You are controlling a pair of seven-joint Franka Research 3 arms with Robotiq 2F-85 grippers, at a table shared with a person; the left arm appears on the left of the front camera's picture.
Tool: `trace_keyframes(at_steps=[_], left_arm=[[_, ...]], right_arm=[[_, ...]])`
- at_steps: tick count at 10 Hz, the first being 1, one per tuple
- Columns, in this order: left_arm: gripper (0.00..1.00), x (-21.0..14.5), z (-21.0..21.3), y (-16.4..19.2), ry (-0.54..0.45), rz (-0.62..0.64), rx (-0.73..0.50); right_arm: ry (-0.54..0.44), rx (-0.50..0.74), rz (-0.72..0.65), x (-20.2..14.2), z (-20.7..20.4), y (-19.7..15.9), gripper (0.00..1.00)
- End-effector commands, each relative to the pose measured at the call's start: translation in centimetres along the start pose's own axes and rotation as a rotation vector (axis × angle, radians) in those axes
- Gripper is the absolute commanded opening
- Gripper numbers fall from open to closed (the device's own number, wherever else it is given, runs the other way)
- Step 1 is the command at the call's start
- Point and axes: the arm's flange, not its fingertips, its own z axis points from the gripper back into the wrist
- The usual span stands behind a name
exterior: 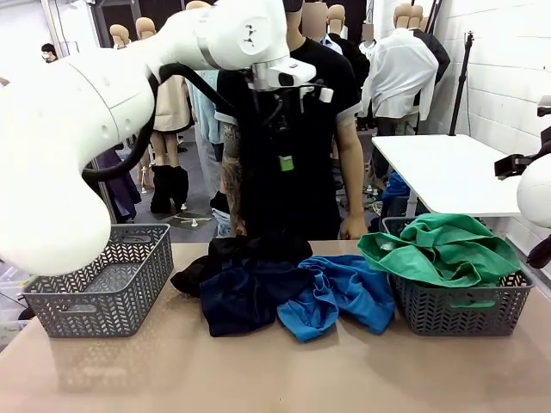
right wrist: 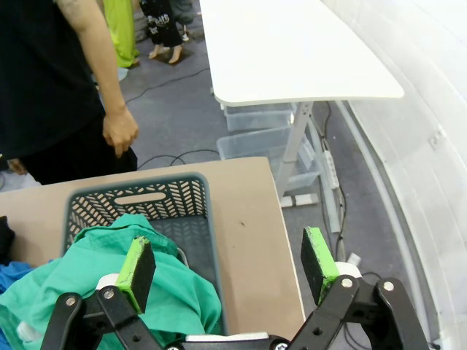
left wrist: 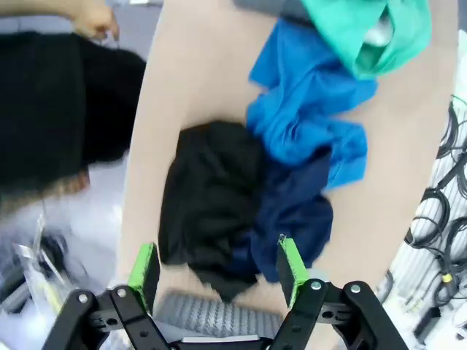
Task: Sort the tops and bottoms.
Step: Lift clothes from the center of the table with your right hand.
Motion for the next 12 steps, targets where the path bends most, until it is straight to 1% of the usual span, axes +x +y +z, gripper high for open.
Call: trace_keyframes(at_steps=[1, 2, 3, 4, 5, 6, 7, 8, 9, 11, 12], left_arm=[[0.83, -21.1, -9.0, -14.0, 0.03, 0.212, 0.037], [0.83, -25.9, -10.5, -15.5, 0.159, 0.285, 0.026], [0.83, -30.4, -10.8, -16.4, 0.272, 0.375, 0.06], [0.83, -32.5, -10.2, -17.2, 0.241, 0.412, 0.123], [0.83, -34.1, -9.7, -18.3, 0.105, 0.409, 0.213], [0.83, -35.1, -9.1, -19.1, -0.152, 0.441, 0.304], [0.83, -35.0, -8.1, -19.2, -0.345, 0.428, 0.382], [0.83, -34.4, -6.1, -19.2, -0.526, 0.394, 0.43], [0.83, -17.5, 1.8, -1.9, -0.045, 0.489, 0.234], [0.83, -17.5, 1.8, -1.9, -0.045, 0.489, 0.234], [0.83, -20.2, 2.7, -4.9, -0.143, 0.5, 0.288]], right_arm=[[0.007, 0.001, 0.001, 0.0, -0.1, 0.0, 1.0], [0.007, 0.001, 0.001, 0.0, -0.1, 0.0, 1.0], [0.007, 0.001, 0.001, 0.0, -0.1, 0.0, 1.0], [0.007, 0.001, 0.001, 0.0, -0.1, 0.0, 1.0], [0.007, 0.001, 0.001, 0.0, -0.1, 0.0, 1.0], [0.007, 0.001, 0.001, 0.0, -0.1, 0.0, 1.0], [0.007, 0.001, 0.001, 0.0, -0.1, 0.0, 1.0], [0.007, 0.001, 0.001, 0.0, -0.1, 0.0, 1.0], [0.007, 0.001, 0.001, 0.0, -0.1, 0.0, 1.0], [0.007, 0.001, 0.001, 0.0, -0.1, 0.0, 1.0], [0.007, 0.001, 0.001, 0.0, -0.1, 0.0, 1.0]])
